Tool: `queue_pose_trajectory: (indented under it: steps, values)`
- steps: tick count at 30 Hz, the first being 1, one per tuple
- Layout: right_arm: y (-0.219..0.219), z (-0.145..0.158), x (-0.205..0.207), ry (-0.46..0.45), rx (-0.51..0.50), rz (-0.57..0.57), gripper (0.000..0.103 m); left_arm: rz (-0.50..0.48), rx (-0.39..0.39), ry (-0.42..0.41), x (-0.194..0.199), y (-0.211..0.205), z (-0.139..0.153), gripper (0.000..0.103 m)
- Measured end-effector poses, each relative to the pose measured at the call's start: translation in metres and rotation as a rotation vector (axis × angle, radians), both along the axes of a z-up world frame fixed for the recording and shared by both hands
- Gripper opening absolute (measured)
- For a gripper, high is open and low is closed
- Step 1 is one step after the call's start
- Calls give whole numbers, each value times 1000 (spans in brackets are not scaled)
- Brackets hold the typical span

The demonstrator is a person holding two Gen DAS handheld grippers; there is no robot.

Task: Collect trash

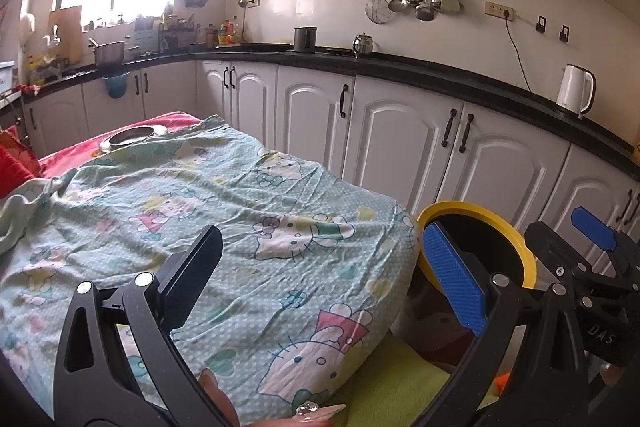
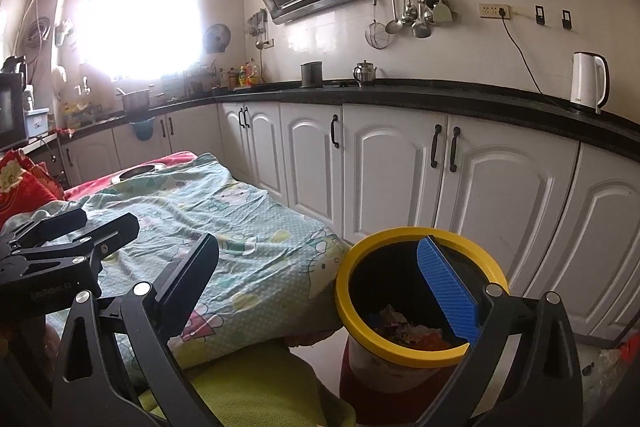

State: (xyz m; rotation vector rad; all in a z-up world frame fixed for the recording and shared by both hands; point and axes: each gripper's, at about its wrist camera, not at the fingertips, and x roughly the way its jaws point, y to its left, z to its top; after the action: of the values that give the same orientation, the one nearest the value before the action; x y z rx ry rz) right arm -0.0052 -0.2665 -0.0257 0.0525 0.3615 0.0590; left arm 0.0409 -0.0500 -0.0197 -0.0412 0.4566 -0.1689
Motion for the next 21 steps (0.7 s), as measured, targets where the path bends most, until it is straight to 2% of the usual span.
queue_pose_trajectory:
  steps: [21]
  values:
    - [0,0,0,0,-1,1,97,11,-6,-2,0,4,-1,92]
